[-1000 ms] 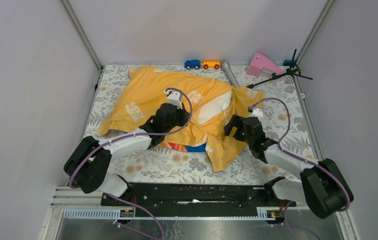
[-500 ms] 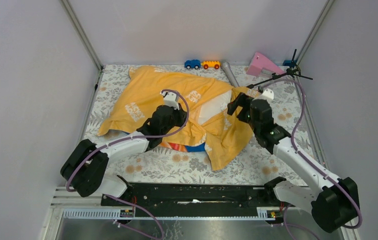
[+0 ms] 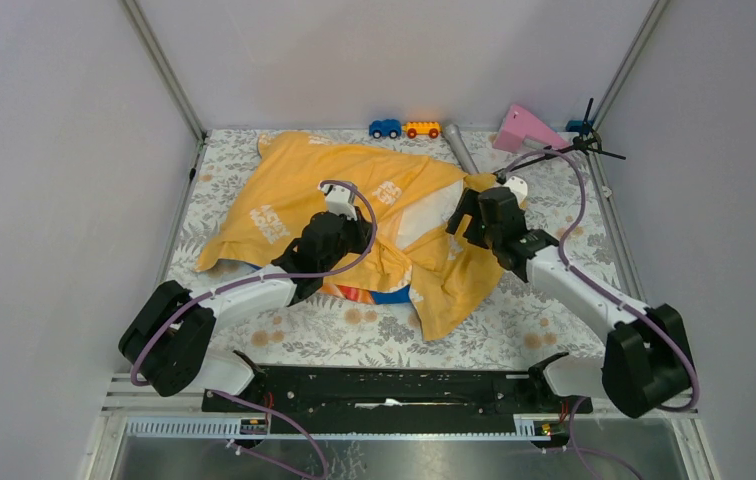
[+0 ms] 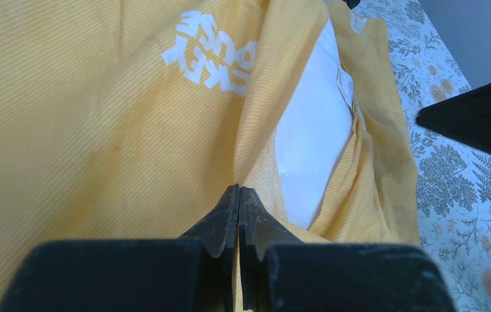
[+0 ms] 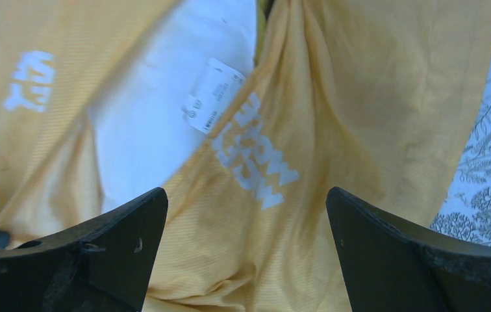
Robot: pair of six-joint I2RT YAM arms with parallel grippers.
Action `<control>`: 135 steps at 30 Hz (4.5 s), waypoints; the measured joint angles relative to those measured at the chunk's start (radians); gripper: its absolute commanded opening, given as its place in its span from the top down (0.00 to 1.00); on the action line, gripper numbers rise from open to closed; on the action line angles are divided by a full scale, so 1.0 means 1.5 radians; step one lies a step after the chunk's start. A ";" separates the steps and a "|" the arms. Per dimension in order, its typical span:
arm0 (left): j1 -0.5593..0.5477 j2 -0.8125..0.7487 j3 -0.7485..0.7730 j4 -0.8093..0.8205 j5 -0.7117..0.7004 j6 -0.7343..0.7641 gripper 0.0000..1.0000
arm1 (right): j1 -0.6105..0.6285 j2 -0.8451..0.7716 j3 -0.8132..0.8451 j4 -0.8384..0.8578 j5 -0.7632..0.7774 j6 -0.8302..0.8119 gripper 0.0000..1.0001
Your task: Remove the pillowcase from the pillow
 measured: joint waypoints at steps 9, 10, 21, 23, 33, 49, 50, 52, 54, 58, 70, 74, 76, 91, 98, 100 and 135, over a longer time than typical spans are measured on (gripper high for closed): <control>0.000 0.000 0.000 0.001 0.001 0.000 1.00 | 0.021 0.152 0.145 -0.097 0.026 0.076 0.00; 0.000 0.000 0.000 0.001 0.001 0.000 1.00 | 0.026 0.165 0.161 -0.101 0.027 0.080 0.00; 0.000 0.000 0.000 0.001 0.011 0.001 1.00 | 0.078 0.264 0.217 -0.153 0.031 0.115 0.00; 0.000 0.000 0.000 0.001 0.013 0.001 1.00 | 0.079 0.265 0.195 -0.153 0.024 0.117 0.00; 0.000 0.000 0.000 0.000 0.032 0.001 1.00 | 0.082 0.048 -0.052 -0.084 -0.018 0.125 0.00; 0.000 0.047 0.036 -0.022 0.097 0.021 0.91 | 0.082 0.018 -0.105 -0.088 -0.120 0.066 0.40; 0.000 0.055 0.044 -0.028 0.107 0.024 0.89 | 0.082 0.018 -0.105 -0.086 -0.124 0.065 0.45; -0.001 0.068 0.059 -0.041 0.121 0.028 0.80 | 0.082 0.017 -0.107 -0.083 -0.127 0.067 0.56; -0.003 0.077 0.071 -0.051 0.133 0.036 0.61 | 0.083 0.008 -0.116 -0.076 -0.129 0.069 0.67; -0.019 0.103 0.105 -0.079 0.162 0.058 0.27 | 0.083 -0.025 -0.157 -0.054 -0.131 0.078 0.80; -0.080 0.296 0.311 -0.244 0.208 0.110 0.23 | 0.083 -0.037 -0.203 0.009 -0.144 0.084 0.94; -0.082 0.322 0.357 -0.299 0.191 0.112 0.88 | 0.083 -0.037 -0.216 0.018 -0.143 0.086 0.93; -0.080 0.326 0.359 -0.302 0.196 0.104 1.00 | 0.083 -0.037 -0.223 0.020 -0.143 0.087 0.93; 0.041 0.114 0.040 0.003 0.321 -0.055 1.00 | 0.087 0.019 -0.239 0.075 -0.211 0.084 0.84; 0.046 0.111 0.013 0.062 0.347 -0.071 1.00 | 0.086 0.066 -0.209 0.077 -0.233 0.050 0.66; 0.048 0.111 0.012 0.075 0.354 -0.073 1.00 | 0.086 0.066 -0.193 0.058 -0.227 0.034 0.57; 0.052 0.095 -0.022 0.170 0.442 -0.110 0.68 | 0.016 0.104 -0.112 0.259 -0.315 0.209 1.00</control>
